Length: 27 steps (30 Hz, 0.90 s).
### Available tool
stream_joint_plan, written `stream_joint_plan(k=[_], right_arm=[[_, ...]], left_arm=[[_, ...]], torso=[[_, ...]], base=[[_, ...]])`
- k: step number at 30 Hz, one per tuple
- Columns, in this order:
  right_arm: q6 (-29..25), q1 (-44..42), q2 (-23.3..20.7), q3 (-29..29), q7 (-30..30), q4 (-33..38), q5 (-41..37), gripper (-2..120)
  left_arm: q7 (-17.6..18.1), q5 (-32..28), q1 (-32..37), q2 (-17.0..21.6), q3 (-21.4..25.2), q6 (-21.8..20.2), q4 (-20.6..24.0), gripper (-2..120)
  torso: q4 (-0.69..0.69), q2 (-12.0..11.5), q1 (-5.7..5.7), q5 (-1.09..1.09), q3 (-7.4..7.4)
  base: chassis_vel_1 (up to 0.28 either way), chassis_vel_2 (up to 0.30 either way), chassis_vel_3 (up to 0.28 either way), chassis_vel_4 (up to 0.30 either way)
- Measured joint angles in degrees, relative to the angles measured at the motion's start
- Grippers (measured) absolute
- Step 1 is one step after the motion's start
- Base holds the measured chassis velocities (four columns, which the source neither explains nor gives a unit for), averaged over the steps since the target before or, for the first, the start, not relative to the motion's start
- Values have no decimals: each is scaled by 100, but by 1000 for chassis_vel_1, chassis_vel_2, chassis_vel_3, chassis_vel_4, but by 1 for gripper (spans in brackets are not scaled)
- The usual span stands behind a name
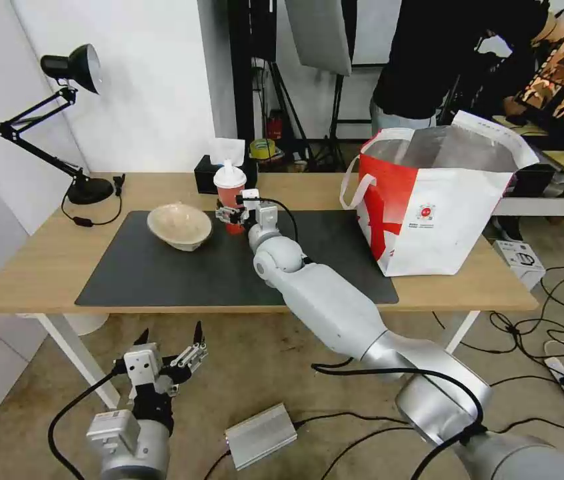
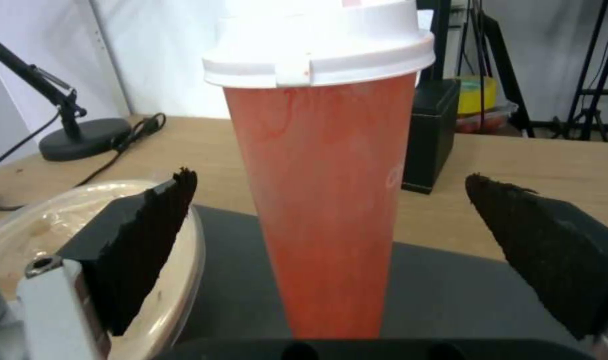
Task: Pick up the trash from the table and place it into the takeout bag.
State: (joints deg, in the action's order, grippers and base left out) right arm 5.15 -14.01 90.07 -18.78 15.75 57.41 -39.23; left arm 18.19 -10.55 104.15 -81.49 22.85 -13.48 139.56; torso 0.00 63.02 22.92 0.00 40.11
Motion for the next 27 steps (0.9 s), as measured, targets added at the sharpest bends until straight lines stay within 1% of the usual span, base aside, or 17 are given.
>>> stream_joint_plan(k=[5, 13, 27], right_arm=[[-23, 28, 1, 1, -86, -59, -23, 100], [-164, 143, 10, -29, -486, -340, -140, 100], [-294, 222, 20, -61, -795, -631, -157, 100]], left_arm=[[-4, 31, 7, -19, -28, -1, -3, 100], [-15, 119, 43, -57, -81, -1, -4, 100], [-30, 199, 62, -102, -137, -7, -18, 100]], torso=[[0, 0, 0, 0, 0], [0, 0, 0, 0, 0], [0, 0, 0, 0, 0]], base=[[0, 0, 0, 0], [0, 0, 0, 0], [0, 0, 0, 0]])
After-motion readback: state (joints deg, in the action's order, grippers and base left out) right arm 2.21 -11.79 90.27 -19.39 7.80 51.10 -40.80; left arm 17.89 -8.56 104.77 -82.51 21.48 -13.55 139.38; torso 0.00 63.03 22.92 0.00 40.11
